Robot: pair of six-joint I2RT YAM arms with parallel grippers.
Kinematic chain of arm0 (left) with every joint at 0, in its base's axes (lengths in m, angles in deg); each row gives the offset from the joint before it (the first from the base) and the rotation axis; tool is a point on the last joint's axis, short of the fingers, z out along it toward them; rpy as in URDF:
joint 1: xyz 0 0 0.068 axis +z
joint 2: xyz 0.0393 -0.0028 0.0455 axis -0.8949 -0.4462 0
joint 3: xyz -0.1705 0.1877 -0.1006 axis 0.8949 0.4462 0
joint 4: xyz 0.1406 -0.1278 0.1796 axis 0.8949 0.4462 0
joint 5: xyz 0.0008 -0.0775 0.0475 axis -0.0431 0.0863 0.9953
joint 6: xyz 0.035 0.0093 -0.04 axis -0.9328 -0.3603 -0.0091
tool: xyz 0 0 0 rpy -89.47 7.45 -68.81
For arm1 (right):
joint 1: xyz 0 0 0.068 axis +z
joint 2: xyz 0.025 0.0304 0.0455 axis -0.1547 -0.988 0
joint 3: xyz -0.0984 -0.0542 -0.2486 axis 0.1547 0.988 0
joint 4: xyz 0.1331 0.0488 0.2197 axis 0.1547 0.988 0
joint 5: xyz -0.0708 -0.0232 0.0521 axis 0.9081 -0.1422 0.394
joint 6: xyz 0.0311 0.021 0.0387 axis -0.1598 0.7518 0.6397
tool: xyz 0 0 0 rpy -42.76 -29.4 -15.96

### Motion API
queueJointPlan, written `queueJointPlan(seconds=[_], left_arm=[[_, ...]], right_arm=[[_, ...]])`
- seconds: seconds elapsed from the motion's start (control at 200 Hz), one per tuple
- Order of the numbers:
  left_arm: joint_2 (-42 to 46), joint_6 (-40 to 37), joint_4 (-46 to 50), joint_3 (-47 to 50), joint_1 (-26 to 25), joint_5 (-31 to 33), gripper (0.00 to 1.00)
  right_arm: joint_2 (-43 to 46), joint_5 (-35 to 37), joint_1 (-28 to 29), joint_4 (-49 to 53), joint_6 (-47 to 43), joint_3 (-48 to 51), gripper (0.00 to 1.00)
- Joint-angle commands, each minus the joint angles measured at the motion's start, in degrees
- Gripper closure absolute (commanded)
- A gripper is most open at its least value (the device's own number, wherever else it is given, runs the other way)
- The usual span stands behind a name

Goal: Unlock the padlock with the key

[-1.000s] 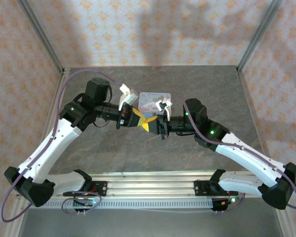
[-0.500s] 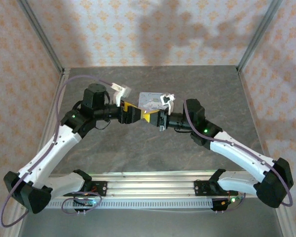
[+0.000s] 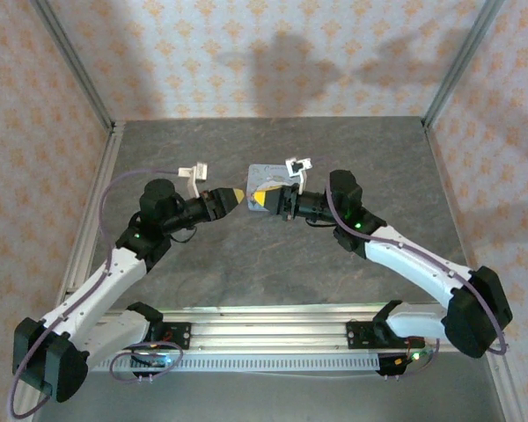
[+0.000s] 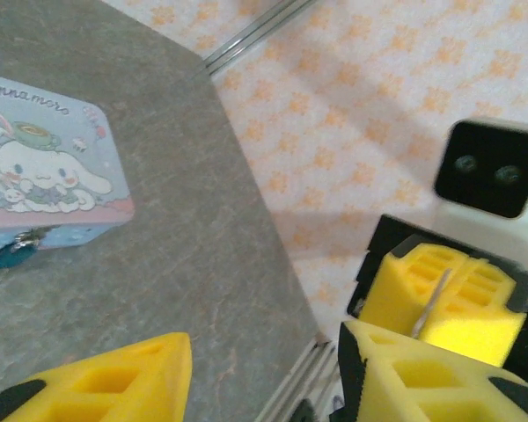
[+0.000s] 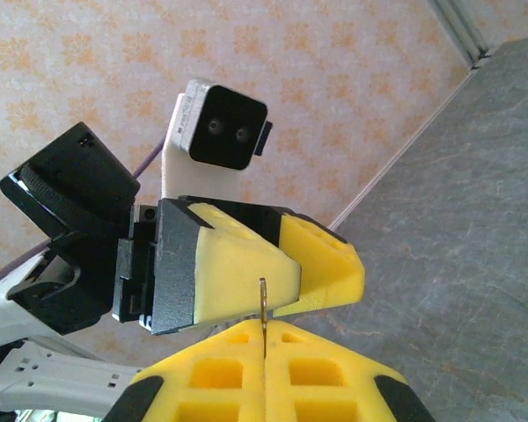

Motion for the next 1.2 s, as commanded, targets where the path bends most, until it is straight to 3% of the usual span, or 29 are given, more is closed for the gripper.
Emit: queueJointPlan(seconds=[0.0, 0.415, 1.036, 1.131, 1.196], left_arm=[[1.2, 5.4, -11.9, 1.0, 0.0, -1.8, 0.55], [1.3, 5.1, -14.3, 1.8, -1.4, -3.0, 0.63], [1.1, 4.0, -13.8, 1.5, -3.3, -3.2, 0.64], [0.7, 3.5, -14.4, 1.1, -4.5, -3.1, 0.69], [0.8, 2.9, -14.0, 1.0, -4.9, -2.8, 0.79]], right_arm=[[-0.7, -3.7, -0.1, -4.4, 0.9, -2.0, 1.00], [-3.9, -5.7, -0.1, -7.6, 2.9, -3.3, 1.00], [-3.8, -6.2, -0.1, -9.8, 5.2, -2.9, 1.00], [-4.1, -6.6, 0.0, -10.5, 5.9, -2.9, 1.00], [-4.1, -6.7, 0.1, -10.7, 6.1, -2.8, 1.00]])
